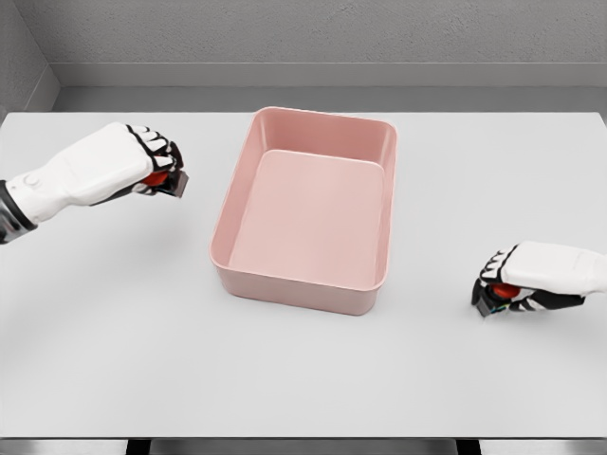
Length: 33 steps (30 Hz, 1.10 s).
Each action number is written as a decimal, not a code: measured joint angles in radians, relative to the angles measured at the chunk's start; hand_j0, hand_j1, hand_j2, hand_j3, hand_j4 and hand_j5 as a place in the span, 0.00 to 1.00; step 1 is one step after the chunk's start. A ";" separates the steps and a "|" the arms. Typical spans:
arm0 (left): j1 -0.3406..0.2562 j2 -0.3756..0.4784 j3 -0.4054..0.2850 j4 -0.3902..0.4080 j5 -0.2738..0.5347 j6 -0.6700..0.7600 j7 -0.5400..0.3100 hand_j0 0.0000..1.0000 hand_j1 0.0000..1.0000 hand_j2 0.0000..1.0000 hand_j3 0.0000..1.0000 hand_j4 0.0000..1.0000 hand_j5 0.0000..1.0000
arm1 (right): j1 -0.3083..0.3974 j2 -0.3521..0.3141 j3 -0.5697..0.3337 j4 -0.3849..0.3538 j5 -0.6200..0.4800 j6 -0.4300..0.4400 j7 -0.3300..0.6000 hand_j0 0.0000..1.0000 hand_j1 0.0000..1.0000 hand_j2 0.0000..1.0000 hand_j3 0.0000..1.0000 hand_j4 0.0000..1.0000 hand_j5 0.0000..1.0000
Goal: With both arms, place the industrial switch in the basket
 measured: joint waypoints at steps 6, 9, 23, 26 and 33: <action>-0.008 -0.040 -0.003 -0.020 0.000 0.000 -0.005 0.29 0.29 0.29 0.29 0.29 0.29 | -0.008 -0.001 -0.027 0.000 0.000 0.000 0.000 0.52 0.52 0.52 0.52 0.52 0.52; -0.009 -0.060 -0.004 -0.027 -0.001 0.000 -0.007 0.29 0.29 0.29 0.29 0.29 0.29 | -0.008 -0.001 -0.045 0.000 -0.001 0.000 -0.001 0.52 0.52 0.52 0.52 0.52 0.52; -0.029 -0.207 -0.016 -0.040 -0.062 0.001 -0.010 0.29 0.29 0.29 0.29 0.29 0.29 | -0.071 0.006 -0.061 -0.001 -0.003 0.000 -0.003 0.52 0.52 0.52 0.52 0.52 0.52; -0.040 -0.236 -0.029 -0.035 -0.091 0.000 -0.010 0.29 0.29 0.29 0.29 0.29 0.29 | -0.077 0.007 -0.061 -0.001 -0.003 0.000 -0.004 0.51 0.51 0.51 0.51 0.51 0.51; -0.060 -0.320 -0.065 0.013 -0.160 0.000 -0.013 0.30 0.30 0.30 0.30 0.30 0.30 | -0.095 0.010 -0.061 -0.002 -0.005 0.000 -0.005 0.50 0.50 0.50 0.50 0.50 0.50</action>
